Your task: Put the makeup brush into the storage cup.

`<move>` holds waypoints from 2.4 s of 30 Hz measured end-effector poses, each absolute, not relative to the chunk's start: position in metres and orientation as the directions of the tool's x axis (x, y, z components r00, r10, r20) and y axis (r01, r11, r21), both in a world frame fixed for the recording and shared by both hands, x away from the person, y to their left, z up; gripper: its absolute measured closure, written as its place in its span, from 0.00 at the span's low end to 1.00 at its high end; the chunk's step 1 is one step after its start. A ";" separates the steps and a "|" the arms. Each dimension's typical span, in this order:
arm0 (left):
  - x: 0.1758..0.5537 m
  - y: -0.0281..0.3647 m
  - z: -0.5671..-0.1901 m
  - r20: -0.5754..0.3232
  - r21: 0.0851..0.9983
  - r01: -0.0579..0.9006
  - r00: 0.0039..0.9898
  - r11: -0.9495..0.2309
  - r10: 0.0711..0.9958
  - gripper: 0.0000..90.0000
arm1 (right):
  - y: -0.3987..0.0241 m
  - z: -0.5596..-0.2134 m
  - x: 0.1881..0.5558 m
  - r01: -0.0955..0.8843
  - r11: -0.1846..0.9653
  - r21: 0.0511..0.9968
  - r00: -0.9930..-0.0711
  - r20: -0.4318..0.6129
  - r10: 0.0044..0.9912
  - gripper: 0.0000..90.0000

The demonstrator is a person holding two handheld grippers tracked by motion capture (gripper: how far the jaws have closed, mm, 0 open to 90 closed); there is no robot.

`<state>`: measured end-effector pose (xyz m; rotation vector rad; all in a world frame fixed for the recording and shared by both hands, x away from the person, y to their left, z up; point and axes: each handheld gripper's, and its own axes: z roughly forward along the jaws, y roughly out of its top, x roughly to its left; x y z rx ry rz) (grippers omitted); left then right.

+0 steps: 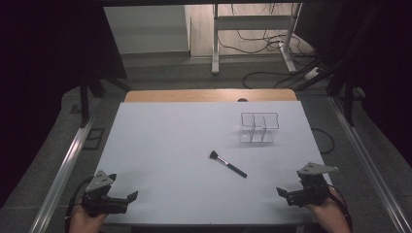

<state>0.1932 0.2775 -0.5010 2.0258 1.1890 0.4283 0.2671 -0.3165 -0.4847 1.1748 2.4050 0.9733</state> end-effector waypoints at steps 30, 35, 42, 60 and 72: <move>0.192 0.272 -0.502 -0.048 0.720 0.600 0.543 -0.348 0.838 0.00 | -0.315 -0.484 0.269 0.604 0.431 0.671 -0.613 0.045 0.789 0.00; 0.192 0.271 -0.501 -0.038 0.718 0.597 0.546 -0.357 0.837 0.00 | -0.315 -0.485 0.269 0.603 0.431 0.671 -0.612 0.042 0.790 0.00; 0.192 0.270 -0.501 -0.030 0.718 0.595 0.546 -0.362 0.837 0.00 | -0.314 -0.483 0.270 0.603 0.425 0.675 -0.605 0.041 0.795 0.00; 0.193 0.270 -0.502 -0.020 0.710 0.598 0.546 -0.373 0.838 0.00 | -0.303 -0.476 0.275 0.610 0.442 0.658 -0.607 0.030 0.794 0.00; 0.193 0.269 -0.502 -0.017 0.708 0.596 0.550 -0.378 0.835 0.00 | -0.293 -0.472 0.279 0.590 0.494 0.638 -0.634 -0.012 0.773 0.00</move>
